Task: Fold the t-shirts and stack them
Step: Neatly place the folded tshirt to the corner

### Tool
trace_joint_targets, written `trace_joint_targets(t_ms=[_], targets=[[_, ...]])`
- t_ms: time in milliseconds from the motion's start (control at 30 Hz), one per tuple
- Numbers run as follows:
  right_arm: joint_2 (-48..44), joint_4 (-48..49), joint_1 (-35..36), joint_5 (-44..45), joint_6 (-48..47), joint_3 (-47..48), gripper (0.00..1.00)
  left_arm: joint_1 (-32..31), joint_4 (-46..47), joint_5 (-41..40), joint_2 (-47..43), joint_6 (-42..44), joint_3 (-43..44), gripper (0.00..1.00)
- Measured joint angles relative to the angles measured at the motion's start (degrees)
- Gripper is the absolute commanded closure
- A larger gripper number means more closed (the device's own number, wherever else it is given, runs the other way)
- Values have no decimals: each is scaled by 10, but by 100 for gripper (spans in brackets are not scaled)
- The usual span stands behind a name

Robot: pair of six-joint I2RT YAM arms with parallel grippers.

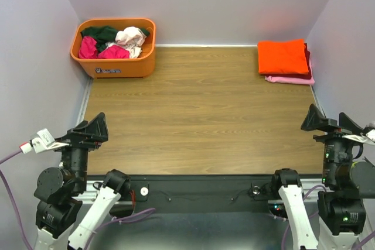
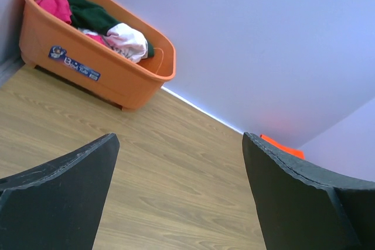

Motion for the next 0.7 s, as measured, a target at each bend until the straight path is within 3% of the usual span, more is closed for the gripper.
trace_joint_targets(t_ms=[700], targets=[[0,-8,19,-19,-6,-10,0,0,-1,-40,-16,-41,-16,1]])
